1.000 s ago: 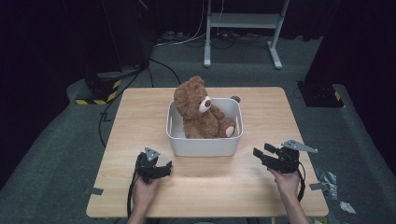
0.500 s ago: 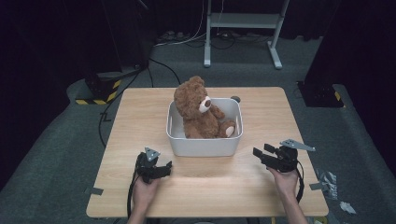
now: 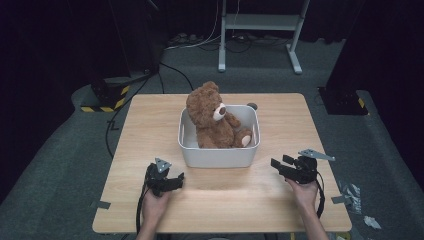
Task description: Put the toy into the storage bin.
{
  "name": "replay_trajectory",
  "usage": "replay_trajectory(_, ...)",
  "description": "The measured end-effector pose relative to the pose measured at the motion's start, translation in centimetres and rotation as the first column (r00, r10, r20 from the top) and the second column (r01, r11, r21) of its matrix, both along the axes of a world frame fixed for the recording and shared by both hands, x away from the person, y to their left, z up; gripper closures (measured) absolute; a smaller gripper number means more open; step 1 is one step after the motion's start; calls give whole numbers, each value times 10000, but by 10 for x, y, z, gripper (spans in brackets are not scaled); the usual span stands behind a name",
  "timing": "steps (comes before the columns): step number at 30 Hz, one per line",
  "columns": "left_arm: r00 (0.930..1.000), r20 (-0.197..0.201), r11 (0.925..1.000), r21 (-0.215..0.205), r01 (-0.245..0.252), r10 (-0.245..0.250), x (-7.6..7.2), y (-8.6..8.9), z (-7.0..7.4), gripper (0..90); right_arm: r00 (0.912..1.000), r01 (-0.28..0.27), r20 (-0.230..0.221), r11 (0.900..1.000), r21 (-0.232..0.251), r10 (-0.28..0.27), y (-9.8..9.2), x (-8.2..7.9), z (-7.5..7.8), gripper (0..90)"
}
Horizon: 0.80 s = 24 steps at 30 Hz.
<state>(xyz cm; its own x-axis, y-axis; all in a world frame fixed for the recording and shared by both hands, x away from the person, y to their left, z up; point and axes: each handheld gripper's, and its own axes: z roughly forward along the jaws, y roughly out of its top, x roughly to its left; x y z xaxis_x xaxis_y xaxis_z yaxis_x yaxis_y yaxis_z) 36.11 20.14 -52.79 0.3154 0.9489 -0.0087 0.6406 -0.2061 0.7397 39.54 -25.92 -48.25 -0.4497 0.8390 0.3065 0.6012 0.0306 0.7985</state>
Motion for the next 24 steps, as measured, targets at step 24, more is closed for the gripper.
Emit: replay_trajectory(24, 10000, 1, 10000, -15, -15, 15, 0, 0, 0, 179, 9993, 291, -192, 9931, -1137, -315, 3, 9, -13, 359)
